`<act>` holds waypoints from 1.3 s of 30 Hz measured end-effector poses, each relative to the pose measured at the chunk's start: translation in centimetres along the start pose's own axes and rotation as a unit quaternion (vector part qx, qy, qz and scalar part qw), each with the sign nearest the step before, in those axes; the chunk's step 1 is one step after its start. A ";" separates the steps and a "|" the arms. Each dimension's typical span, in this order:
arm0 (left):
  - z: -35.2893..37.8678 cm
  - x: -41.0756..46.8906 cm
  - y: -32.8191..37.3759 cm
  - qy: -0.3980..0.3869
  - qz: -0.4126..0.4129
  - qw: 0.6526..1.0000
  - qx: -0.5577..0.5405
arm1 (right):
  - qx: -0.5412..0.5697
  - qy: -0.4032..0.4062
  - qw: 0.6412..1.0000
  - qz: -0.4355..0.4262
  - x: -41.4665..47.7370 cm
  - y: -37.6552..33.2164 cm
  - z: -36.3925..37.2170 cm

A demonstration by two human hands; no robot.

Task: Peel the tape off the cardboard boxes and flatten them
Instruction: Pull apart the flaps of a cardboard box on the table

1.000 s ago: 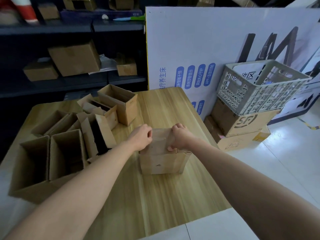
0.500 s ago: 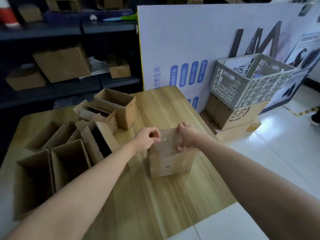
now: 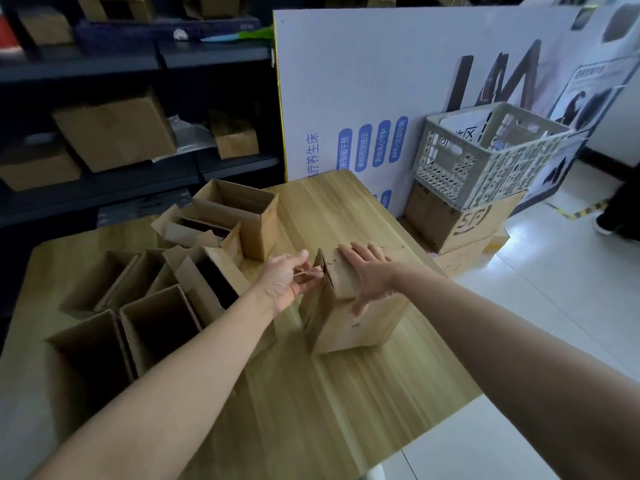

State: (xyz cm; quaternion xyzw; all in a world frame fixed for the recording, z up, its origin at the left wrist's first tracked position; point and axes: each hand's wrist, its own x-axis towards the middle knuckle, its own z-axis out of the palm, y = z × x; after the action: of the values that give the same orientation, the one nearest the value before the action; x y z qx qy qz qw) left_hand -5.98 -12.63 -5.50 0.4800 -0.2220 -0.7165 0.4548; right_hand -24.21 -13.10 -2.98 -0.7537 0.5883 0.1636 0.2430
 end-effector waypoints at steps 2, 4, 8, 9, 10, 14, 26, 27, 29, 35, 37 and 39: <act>0.6 -0.2 0.2 0.007 0.004 0.999 -0.033 | -0.005 0.038 0.998 -0.047 0.0 -0.6 -0.2; 1.3 -0.4 0.5 0.014 0.014 0.999 -0.040 | 0.016 0.061 0.995 -0.082 0.3 -0.7 -0.3; 2.1 -0.4 0.5 0.045 0.008 0.999 -0.020 | 0.002 0.087 0.991 -0.101 0.6 0.3 -0.1; 2.2 -0.2 0.5 0.054 0.008 0.999 -0.005 | 0.009 0.092 0.991 -0.101 0.7 0.8 -0.2; 2.2 0.0 0.4 0.062 0.014 0.998 0.017 | 0.035 0.096 0.990 -0.099 0.7 1.6 -0.2; 1.9 1.0 -0.1 0.066 0.066 0.968 0.232 | 0.167 0.106 0.977 -0.077 0.2 5.2 -0.1; 9.1 2.1 -3.2 -0.023 0.149 0.789 0.595 | -0.117 0.103 0.986 -0.062 -0.8 8.8 -2.2; 9.5 2.1 -3.4 -0.019 0.151 0.782 0.605 | -0.137 0.090 0.985 -0.048 -0.6 8.8 -1.7; 9.3 2.2 -3.3 0.011 0.161 0.767 0.621 | -0.124 0.071 0.990 -0.021 -0.3 9.3 -0.4; 3.4 2.0 -1.0 0.193 0.064 0.852 0.482 | -0.037 0.069 0.997 -0.025 0.0 10.0 1.3; 0.9 1.6 0.0 0.280 0.043 0.870 0.404 | -0.052 0.063 0.997 -0.016 0.1 9.7 1.0; -0.3 1.3 0.4 0.325 0.053 0.867 0.375 | -0.073 0.045 0.996 -0.006 0.2 8.9 0.6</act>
State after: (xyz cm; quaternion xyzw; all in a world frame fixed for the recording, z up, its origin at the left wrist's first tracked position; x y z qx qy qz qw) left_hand -5.66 -13.90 -5.96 0.8075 -0.3388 -0.3576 0.3244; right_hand -32.75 -14.56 -5.15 -0.7797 0.5804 0.1706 0.1613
